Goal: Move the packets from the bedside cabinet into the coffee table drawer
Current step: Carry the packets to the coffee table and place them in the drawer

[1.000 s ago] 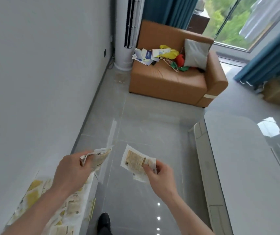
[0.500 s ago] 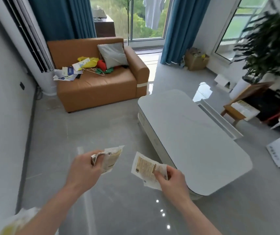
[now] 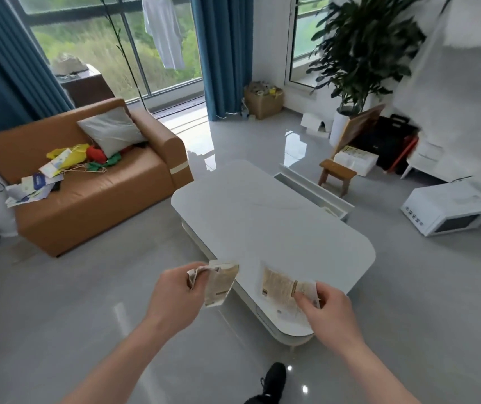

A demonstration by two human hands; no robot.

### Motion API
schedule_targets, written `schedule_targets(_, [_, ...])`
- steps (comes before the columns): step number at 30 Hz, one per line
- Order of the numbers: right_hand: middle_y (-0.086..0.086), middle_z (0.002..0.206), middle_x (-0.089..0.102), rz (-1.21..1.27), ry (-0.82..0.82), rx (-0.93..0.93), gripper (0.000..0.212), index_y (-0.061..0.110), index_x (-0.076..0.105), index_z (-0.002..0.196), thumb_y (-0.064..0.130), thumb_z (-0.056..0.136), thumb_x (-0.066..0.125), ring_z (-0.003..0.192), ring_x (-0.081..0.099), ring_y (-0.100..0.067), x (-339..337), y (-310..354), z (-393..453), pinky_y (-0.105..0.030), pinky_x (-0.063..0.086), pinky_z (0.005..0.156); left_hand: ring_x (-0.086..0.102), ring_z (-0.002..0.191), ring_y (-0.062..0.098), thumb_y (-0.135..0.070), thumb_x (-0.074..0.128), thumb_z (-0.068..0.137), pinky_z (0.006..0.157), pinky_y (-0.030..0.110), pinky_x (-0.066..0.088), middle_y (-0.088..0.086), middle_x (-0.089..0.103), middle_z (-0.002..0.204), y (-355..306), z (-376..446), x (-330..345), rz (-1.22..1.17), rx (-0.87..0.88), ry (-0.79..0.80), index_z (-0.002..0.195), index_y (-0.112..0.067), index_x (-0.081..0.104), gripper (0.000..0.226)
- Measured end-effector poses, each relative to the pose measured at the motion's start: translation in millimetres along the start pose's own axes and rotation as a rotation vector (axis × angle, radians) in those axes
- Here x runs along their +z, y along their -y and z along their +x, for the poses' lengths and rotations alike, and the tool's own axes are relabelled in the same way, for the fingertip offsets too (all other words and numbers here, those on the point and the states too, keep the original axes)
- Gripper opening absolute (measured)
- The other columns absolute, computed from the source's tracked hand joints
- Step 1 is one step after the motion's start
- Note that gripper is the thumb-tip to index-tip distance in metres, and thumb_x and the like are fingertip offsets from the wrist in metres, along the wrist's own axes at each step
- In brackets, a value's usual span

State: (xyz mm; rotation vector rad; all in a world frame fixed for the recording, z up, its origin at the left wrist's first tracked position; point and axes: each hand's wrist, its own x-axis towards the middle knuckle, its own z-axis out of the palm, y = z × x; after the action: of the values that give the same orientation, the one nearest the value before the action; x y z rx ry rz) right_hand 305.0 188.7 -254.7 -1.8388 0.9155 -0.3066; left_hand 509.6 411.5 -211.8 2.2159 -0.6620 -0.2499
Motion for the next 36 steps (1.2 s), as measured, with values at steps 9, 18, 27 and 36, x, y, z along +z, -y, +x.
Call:
schedule_targets(9, [0.003, 0.06, 0.042, -0.062, -0.043, 0.0, 0.035, 0.005, 0.059, 0.077, 0.034, 0.091, 0.072, 0.055, 0.034, -0.009, -101, -7, 114, -0.028, 0.03, 0.055, 0.066, 0.067, 0.002, -0.036, 0.057, 0.101, 0.054, 0.02, 0.05, -0.019, 0.072, 0.074, -48, 108, 97, -0.092, -0.077, 0.037, 0.093, -0.044, 0.075, 0.021])
schedule_targets(18, [0.002, 0.072, 0.072, -0.075, -0.147, 0.021, 0.013, 0.024, 0.076, 0.089, 0.036, 0.092, 0.073, 0.058, 0.055, -0.007, -221, -40, 209, -0.03, 0.046, 0.058, 0.038, 0.048, 0.009, -0.041, 0.052, 0.1, 0.045, 0.026, 0.033, -0.003, 0.054, 0.058, -146, 209, 218, -0.153, -0.005, 0.168, 0.086, -0.028, 0.071, 0.027])
schedule_targets(27, [0.023, 0.072, 0.073, 0.005, -0.196, -0.001, 0.003, 0.032, 0.079, 0.09, 0.029, 0.091, 0.078, 0.056, 0.059, 0.007, -336, -103, 296, -0.007, 0.042, 0.051, 0.049, 0.054, 0.006, -0.033, 0.054, 0.099, 0.052, 0.024, 0.041, -0.012, 0.062, 0.063, -261, 268, 339, -0.127, 0.041, 0.185, 0.083, -0.034, 0.071, 0.024])
schedule_targets(36, [0.023, 0.08, 0.077, 0.001, -0.055, -0.034, 0.007, 0.032, 0.079, 0.089, 0.025, 0.092, 0.078, 0.066, 0.068, 0.007, -476, -167, 397, -0.009, 0.047, 0.056, 0.058, 0.063, 0.006, -0.032, 0.056, 0.101, 0.055, 0.024, 0.046, -0.016, 0.067, 0.069, -346, 272, 448, -0.115, -0.146, 0.045, 0.085, -0.037, 0.073, 0.024])
